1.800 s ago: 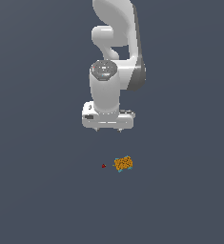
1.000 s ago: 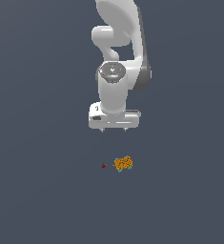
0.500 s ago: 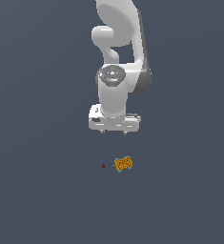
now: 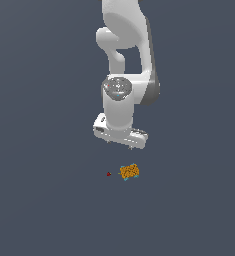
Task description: Pick up the object and move it to a goal position.
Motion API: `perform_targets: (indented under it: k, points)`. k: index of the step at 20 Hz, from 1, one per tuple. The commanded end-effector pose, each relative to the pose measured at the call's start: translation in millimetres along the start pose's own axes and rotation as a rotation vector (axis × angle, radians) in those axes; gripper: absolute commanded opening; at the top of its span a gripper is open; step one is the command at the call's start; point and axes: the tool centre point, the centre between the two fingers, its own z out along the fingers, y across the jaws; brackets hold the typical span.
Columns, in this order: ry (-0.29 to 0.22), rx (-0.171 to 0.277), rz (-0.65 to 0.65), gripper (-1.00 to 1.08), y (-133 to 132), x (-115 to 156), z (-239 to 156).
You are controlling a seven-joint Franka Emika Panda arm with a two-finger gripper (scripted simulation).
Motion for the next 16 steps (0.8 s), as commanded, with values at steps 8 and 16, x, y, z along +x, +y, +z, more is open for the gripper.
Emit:
perform_targets:
  k: [8,16]
  points:
    - [0.007,0.002,0.258,1.00,-9,21,15]
    - [0.016,0.003,0.470,1.00,-17,38,29]
